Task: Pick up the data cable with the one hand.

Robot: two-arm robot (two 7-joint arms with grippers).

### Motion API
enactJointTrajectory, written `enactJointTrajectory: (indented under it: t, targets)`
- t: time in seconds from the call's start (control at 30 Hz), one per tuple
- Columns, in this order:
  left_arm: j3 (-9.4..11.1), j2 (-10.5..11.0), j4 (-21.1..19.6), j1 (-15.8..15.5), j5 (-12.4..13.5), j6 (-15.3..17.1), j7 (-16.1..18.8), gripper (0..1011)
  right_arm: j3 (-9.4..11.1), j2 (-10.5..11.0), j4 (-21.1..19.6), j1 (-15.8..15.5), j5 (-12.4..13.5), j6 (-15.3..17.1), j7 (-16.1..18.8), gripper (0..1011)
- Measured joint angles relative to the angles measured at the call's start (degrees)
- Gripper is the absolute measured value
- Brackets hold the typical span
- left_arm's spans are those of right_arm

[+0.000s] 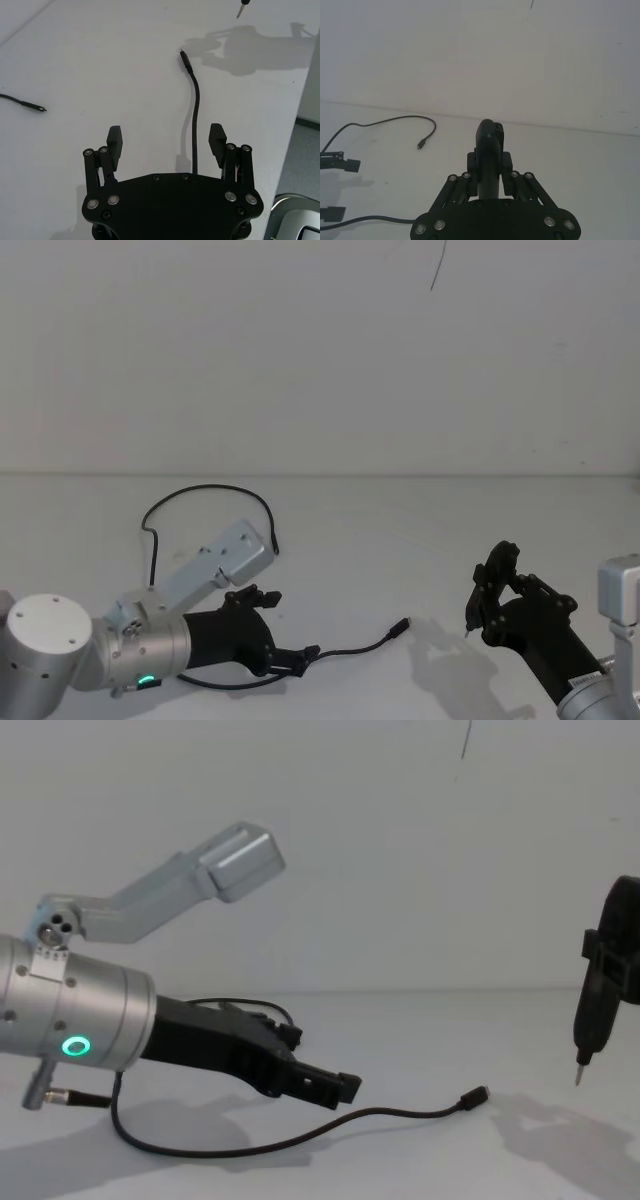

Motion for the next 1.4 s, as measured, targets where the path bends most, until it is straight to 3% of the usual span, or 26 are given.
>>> enactJointTrajectory:
  t: [0.7,1.4]
  targets:
    - [1.8,-2.9,2.0,-0.5,3.4,0.9,2.8,1001,0.0,0.0,0.0,0.0,0.0,0.0,0.0,263]
    - [2.9,-4.5,4.2,-1.3,6.2,1.2,3.8,971,0.0,0.0,0.0,0.0,0.0,0.0,0.0,263]
